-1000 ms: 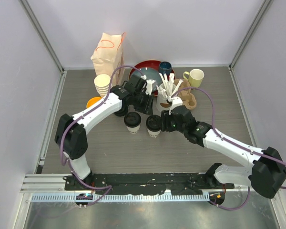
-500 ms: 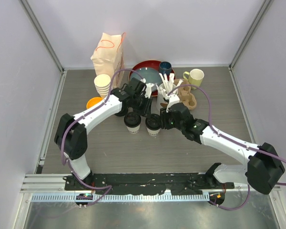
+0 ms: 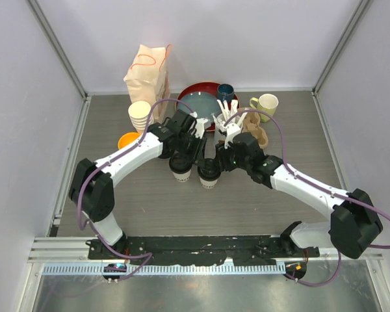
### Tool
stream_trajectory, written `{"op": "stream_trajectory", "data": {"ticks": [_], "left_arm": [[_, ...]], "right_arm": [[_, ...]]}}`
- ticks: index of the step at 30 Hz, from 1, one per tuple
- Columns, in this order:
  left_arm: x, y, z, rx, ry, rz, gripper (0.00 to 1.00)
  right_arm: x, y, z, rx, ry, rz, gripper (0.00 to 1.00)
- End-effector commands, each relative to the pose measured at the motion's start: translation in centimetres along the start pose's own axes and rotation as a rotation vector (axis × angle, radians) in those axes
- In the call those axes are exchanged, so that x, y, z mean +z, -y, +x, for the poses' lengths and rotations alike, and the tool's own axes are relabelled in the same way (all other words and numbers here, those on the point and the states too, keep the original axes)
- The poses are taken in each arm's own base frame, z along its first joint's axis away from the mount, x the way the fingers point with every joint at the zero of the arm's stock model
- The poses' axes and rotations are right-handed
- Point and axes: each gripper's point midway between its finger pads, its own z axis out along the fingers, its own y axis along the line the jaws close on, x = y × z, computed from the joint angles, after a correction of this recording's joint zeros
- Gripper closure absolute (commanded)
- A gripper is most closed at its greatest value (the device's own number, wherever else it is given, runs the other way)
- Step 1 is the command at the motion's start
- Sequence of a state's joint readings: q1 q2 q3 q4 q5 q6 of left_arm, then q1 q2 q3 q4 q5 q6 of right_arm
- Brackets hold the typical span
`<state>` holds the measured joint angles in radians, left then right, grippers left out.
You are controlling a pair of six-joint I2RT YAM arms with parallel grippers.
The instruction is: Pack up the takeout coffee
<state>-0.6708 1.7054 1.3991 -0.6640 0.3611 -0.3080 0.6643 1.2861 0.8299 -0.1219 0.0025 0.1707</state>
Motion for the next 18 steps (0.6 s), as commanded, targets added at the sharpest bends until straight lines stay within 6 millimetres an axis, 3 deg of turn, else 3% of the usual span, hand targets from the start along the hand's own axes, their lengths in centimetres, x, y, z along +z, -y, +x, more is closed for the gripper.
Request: {"op": "stream_trajectory", "data": {"ticks": [1,9,14,18], "left_arm": [[-1.7,0.9,-0.1,0.016,0.011,0.018,0.7],[-3.8,1.0,-1.7,0.015,0.064,0.014,0.62],[-4.2,0.7,-2.1,0.009,0.089,0.009,0.61],[-3.4,-0.5,-2.8,-0.023,0.115,-0.024,0.74]], "right_arm": [[-0.4,-0.7,-1.9,-0.048,0.026,-0.049,0.54],[-1.8,-1.2,-3.3,-0.069,0.045,-0.068,0.46],[-1.9,-1.5,-2.9,-0.045,0.043,-0.084,0.42],[-1.5,-1.6,-1.9,-0.008,0.032,-0.093,0.37]]}}
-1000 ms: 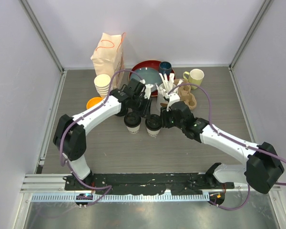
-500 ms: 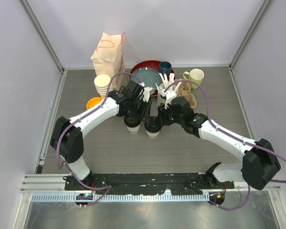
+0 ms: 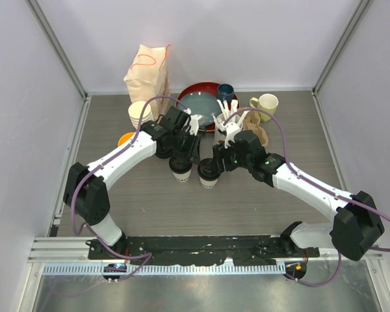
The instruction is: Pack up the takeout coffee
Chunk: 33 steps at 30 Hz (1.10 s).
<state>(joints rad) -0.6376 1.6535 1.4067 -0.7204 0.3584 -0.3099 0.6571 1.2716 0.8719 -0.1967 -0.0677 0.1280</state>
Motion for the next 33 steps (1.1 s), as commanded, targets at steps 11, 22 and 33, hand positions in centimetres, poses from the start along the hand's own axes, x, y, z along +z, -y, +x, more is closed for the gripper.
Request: {"op": "stream_trajectory", "data": {"ticks": [11,22,33], "left_arm": [[0.8,-0.7,-3.7,-0.042,0.108,0.027,0.79],[2.8,-0.8,-1.9,-0.07,0.043,0.07,0.76],[4.6,-1.4,1.2,-0.111,-0.043,0.094,0.82]], "right_arm": [[-0.1,-1.0,-0.3,0.068,0.057,-0.049,0.32],[0.2,-1.0,0.6,0.08,0.042,-0.055,0.34],[0.5,-0.7,2.5,0.101,0.008,-0.047,0.37]]}}
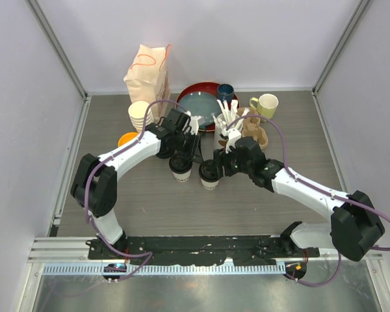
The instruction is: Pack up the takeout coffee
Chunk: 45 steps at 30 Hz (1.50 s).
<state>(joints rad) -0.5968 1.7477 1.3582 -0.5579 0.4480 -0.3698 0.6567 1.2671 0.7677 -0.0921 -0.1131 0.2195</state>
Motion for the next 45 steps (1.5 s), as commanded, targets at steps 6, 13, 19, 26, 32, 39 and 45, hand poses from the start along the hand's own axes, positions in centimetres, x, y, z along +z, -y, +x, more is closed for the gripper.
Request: {"op": "stream_trajectory", "data": {"ticks": [6,13,19,26,32,39,45], "left_arm": [[2.3,-1.1,4.2,-0.064,-0.109,0.013,0.94],[2.9,-1.8,5.9,-0.077,-0.134,-0.006,1.0],[3.8,-3.1,7.5,-0.098,-0.165,-0.045,1.0],[3.6,-3.3,7.1,-0.081,-0.152,-0.059,1.0],[1.5,-1.1,3.3,-0.002,-0.053,-0.025,1.0],[-0.8,1.2,-0.2,0.073,0.05,0.005,0.95],[-1.9,2.4,-1.6,0.099,0.081,0.031,0.91]], "right_arm": [[-0.5,0.4,1.9,0.037,-0.017,0.01,0.48],[-0.7,1.1,4.9,0.086,-0.039,0.026,0.61],[-0.7,1.6,6.7,0.102,-0.067,0.037,0.65],[-0.9,1.8,7.0,0.102,-0.061,0.049,0.64],[-1.1,1.2,4.7,0.082,-0.015,0.027,0.53],[-1.4,0.4,1.6,0.045,0.035,0.007,0.47],[-2.0,0.0,0.0,0.02,0.056,0.0,0.42]]}}
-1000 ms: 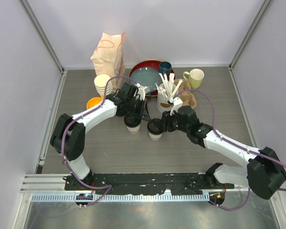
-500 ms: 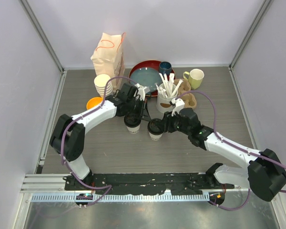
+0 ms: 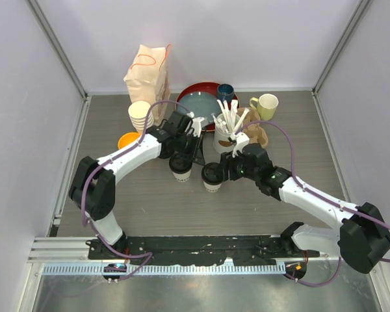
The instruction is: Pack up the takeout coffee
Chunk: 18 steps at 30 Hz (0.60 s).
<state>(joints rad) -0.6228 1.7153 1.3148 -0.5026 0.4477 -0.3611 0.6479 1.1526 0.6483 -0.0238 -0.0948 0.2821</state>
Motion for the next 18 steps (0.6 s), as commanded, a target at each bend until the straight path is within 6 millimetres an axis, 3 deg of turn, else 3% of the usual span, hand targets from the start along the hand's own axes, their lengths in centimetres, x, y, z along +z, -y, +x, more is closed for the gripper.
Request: {"op": "stream_trajectory", "data": {"ticks": [1,11,18], "left_arm": [[-2.0,1.4,-2.1,0.061,0.057,0.008,0.9],[-2.8,2.1,-3.1,0.098,0.067,0.017,0.83],[-5.2,2.6,-3.9,0.172,0.088,-0.013,0.76]], "right_arm": [[-0.5,-0.5,-1.1,-0.044,-0.011,-0.01,0.41],[-1.4,-1.2,-4.1,-0.085,0.05,-0.016,0.32],[-2.4,-1.7,-7.7,-0.116,0.12,0.006,0.32]]}}
